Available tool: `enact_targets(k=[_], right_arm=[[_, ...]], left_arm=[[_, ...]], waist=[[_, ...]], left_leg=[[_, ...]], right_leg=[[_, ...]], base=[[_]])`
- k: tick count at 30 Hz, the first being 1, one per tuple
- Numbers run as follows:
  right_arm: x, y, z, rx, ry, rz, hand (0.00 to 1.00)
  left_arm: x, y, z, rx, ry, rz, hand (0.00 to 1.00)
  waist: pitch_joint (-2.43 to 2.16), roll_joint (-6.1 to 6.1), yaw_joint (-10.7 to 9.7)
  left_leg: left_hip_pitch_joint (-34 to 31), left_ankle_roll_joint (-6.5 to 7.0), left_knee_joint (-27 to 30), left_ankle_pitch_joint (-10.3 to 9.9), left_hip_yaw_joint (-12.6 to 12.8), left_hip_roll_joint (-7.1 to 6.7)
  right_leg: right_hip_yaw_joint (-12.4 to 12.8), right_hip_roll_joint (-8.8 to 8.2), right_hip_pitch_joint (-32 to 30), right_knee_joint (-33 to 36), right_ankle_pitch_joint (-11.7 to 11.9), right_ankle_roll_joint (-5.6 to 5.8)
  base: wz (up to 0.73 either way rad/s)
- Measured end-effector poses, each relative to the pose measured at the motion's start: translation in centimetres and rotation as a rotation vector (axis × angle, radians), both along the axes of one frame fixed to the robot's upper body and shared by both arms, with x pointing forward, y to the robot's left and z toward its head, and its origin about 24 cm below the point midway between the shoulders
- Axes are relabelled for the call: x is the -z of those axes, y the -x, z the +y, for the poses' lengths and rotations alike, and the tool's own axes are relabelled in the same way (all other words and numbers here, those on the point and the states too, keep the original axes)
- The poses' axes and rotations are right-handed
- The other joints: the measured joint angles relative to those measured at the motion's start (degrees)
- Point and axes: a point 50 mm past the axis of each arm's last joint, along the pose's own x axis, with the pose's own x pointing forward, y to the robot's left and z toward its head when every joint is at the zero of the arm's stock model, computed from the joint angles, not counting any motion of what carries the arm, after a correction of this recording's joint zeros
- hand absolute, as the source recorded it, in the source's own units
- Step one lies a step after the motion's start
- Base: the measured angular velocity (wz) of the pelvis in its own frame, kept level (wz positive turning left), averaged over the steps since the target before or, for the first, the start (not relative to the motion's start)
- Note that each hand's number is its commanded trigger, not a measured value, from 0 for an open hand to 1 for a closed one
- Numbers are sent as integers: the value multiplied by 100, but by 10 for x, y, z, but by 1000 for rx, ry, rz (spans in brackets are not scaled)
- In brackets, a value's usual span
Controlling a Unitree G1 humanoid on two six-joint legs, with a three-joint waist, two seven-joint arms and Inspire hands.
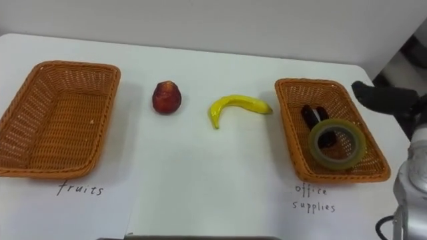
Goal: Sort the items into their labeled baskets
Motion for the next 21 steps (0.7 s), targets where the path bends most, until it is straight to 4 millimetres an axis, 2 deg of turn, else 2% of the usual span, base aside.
enact_targets(k=[4, 5, 6, 9, 12, 15, 21], right_arm=[[-26, -8, 8, -42, 27, -97, 0], [-37, -11, 9, -50, 45, -132, 0], [-43, -13, 11, -58, 59, -150, 0], [-76, -22, 19, -101, 107, -255, 0], [-93, -30, 29, -161, 141, -297, 0], [-97, -31, 31, -203, 151, -292, 0], [-94, -45, 53, -357, 134, -249, 0]], left_arm=[[-1, 3, 3, -9, -8, 5, 0], [-2, 2, 5, -6, -13, 0, 0], [-2, 1, 5, -6, -16, -4, 0], [-2, 3, 6, -5, -13, 5, 0], [-1, 4, 6, -5, -11, 13, 0], [-2, 0, 8, -1, -15, 7, 0], [-4, 0, 15, 6, -35, 12, 0]], waist=[[-15, -53, 17], [-44, -80, 27], [-48, -97, 33], [-44, -129, 56], [-25, -178, 108], [-22, -188, 199], [-5, -177, 401]], left_leg=[[-43, 0, 13, 0, -55, -3], [-104, 0, 22, 1, -57, -3], [-131, 0, 28, 1, -58, -2], [-133, -1, 49, 1, -103, -1], [-135, -1, 49, 1, -146, -2], [-129, 0, 54, 1, -239, -4], [-188, -1, 100, 2, -367, -7]], right_leg=[[-72, -13, -12, 0, 0, 0], [-76, -15, -62, 2, 0, 0], [-82, -16, -85, 1, 0, 0], [-127, -16, -51, -5, 2, -4], [-154, -18, -42, -15, 2, -4], [-242, -29, 8, -24, 2, -3], [-370, -44, 25, -24, 2, -3]], base=[[8], [0], [0], [8], [1], [15], [11]])
